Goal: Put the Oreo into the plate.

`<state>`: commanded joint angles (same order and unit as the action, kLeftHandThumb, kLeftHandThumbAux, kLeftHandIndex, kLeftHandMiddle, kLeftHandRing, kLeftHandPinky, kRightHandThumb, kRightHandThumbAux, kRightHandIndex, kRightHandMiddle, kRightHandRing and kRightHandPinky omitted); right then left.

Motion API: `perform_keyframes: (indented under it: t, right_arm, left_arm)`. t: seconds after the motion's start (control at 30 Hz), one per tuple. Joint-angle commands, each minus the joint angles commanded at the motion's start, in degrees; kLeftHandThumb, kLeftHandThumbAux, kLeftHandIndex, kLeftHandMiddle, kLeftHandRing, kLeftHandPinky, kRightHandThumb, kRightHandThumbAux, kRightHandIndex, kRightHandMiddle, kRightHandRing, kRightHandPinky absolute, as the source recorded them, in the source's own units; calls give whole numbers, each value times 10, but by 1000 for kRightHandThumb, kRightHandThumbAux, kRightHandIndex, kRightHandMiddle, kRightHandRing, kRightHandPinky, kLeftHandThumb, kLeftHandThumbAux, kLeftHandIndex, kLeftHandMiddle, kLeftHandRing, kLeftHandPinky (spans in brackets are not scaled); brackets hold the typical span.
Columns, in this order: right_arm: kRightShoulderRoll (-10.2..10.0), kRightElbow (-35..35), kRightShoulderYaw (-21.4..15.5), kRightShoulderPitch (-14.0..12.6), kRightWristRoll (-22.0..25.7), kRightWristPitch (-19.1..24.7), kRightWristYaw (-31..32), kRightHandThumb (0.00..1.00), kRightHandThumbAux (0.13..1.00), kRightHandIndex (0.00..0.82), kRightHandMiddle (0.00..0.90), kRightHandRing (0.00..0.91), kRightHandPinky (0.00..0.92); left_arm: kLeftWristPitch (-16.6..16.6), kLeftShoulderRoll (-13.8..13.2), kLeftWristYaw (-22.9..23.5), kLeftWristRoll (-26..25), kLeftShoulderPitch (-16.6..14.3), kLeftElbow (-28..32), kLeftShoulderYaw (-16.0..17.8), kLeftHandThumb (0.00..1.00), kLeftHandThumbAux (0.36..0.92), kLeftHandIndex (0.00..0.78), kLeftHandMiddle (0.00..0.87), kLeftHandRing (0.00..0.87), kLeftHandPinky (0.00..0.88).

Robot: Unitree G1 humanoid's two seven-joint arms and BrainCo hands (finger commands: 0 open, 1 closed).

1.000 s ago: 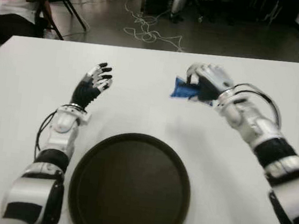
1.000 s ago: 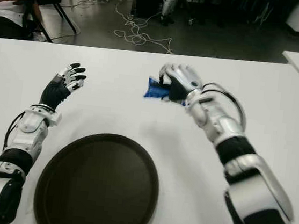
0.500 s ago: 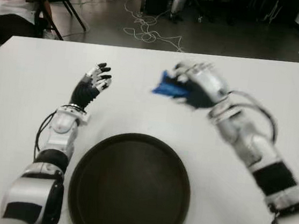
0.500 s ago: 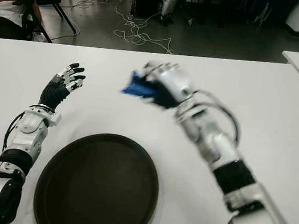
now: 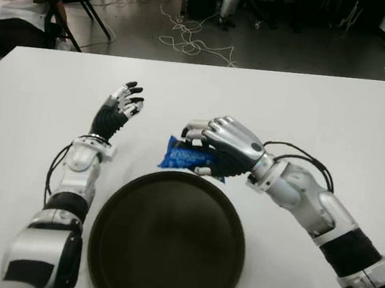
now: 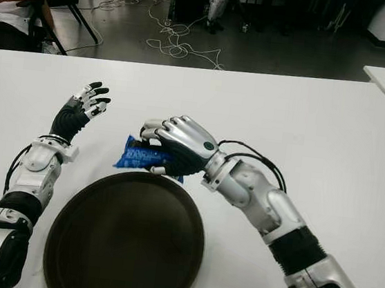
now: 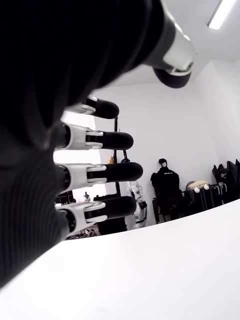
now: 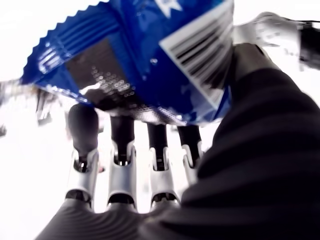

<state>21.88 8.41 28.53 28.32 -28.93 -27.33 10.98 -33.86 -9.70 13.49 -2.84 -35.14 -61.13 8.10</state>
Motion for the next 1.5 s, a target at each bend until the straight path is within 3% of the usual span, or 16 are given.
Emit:
perform_keyframes:
  t: [0.47,0.8,0.93,1.07,1.13,1.3,1.37,1.4,1.5]
  right_arm:
    - [-22,18,-10,-11,31,-19,52,690,732,424,671,679,666]
    - [-36,7,-20,-26,91,-17,97,689,734,422,697,718,725]
    - [-43,4,-27,-34,105,-25,102,690,734,421,666,690,695]
    - [-47,7,-32,-39,109,-38,100,690,734,420,585,608,611]
    - [-49,13,-33,-40,115,-53,99,686,737,416,507,526,514]
    - [-49,23,-33,-39,132,-79,111,672,743,398,227,221,198]
    - [-48,25,-34,-39,134,-84,116,669,744,396,186,176,149]
    - [-48,25,-34,-39,134,-86,119,466,774,275,133,117,95]
    - [-49,38,-30,-37,129,-95,124,157,811,115,46,39,31]
  left_arm:
    - [1,0,-3,2,-2,-2,-3,227,551,107,165,165,200]
    - [1,1,-9,6,0,4,-6,210,559,100,160,160,185]
    - [1,2,-13,7,1,5,-8,214,557,106,167,165,191]
    - [2,2,-14,8,2,8,-9,211,563,107,172,168,190]
    - [2,3,-12,7,3,9,-9,211,562,100,164,166,196]
    - [2,5,-14,6,3,9,-9,216,584,98,169,167,203]
    - [1,6,-15,5,3,10,-8,216,588,99,170,167,203]
    - [0,6,-16,5,4,10,-8,217,592,101,173,168,204]
    - [-1,8,-18,4,4,11,-7,226,597,107,176,169,208]
